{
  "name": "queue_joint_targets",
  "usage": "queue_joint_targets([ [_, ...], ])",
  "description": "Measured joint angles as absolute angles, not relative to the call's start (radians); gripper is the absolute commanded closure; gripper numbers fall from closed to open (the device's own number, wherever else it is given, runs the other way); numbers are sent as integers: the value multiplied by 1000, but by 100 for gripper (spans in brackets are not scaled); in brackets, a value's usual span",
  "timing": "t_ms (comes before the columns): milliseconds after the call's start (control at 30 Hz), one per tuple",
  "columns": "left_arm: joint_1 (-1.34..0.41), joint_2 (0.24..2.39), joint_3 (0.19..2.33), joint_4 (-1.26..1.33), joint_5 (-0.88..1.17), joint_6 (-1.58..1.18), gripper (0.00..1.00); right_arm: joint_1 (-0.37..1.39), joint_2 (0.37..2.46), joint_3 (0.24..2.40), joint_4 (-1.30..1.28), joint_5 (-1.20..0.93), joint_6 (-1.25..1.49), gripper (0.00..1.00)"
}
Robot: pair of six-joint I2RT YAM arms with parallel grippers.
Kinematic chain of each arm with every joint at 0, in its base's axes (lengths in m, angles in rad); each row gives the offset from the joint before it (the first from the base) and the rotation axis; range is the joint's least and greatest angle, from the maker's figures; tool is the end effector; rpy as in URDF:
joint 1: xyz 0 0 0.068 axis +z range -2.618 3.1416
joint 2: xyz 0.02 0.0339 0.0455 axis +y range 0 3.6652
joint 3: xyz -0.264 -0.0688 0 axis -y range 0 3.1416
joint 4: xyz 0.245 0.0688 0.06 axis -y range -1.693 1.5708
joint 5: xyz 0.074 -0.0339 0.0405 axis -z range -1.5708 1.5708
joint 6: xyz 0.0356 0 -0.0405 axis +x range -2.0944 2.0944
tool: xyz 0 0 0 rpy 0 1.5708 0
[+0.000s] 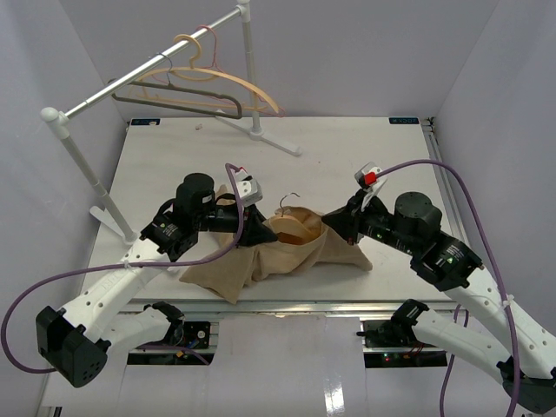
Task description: Place the t-shirt on the hanger
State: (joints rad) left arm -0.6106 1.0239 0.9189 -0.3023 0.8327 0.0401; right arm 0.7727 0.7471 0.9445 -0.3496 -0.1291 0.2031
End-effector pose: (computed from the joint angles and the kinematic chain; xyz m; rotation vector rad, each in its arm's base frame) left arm 0.1673 -0.1492 0.3342 1.1575 1.6619 -1.1851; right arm 0.1134 0.1169 0.3832 -0.5988 1.6914 0.8231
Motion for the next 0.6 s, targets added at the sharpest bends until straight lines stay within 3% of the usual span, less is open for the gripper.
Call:
queue_joint_targets([
  [67, -611, 1048, 919, -285, 888, 32, 100, 773, 736, 944, -386, -148, 173, 88],
  [333, -611, 1090, 918, -250, 1056, -28, 100, 773, 719, 937, -431, -274, 87, 54],
  [600, -611, 1086, 917, -232, 1114, -62, 100, 773, 782, 950, -381, -418, 72, 43],
])
